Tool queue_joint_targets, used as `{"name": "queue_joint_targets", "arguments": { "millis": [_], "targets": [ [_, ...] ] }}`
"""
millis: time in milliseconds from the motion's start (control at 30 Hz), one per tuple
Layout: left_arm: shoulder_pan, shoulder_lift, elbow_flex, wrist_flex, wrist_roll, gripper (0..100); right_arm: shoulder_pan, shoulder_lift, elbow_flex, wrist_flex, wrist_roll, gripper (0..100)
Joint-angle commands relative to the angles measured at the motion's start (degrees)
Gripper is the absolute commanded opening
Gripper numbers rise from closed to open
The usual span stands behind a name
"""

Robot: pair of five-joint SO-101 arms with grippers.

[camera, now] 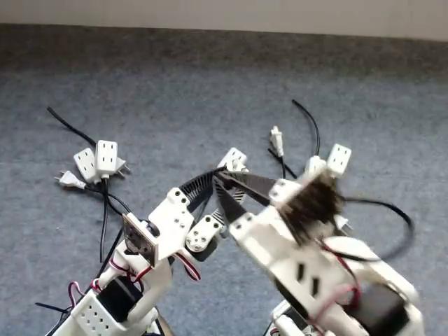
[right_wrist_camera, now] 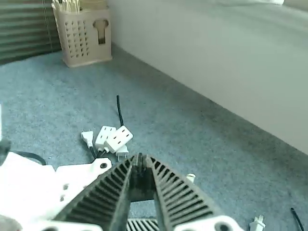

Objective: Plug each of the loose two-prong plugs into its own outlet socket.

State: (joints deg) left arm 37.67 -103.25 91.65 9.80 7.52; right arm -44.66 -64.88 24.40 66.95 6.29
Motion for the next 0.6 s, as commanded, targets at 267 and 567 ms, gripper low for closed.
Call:
{"name": "queue_joint_targets", "arguments": {
  "millis": [267,567],
  "targets": [
    [0.9,-0.7,-2.2,-1.3,-0.3,1,4.0,11.2,1.1,-7.2,7.7,0.8],
    [0.9,-0.7,-2.2,-1.3,-0.4,1,17.5,11.1,7.9,-7.2,12.0,0.8]
  ]
}}
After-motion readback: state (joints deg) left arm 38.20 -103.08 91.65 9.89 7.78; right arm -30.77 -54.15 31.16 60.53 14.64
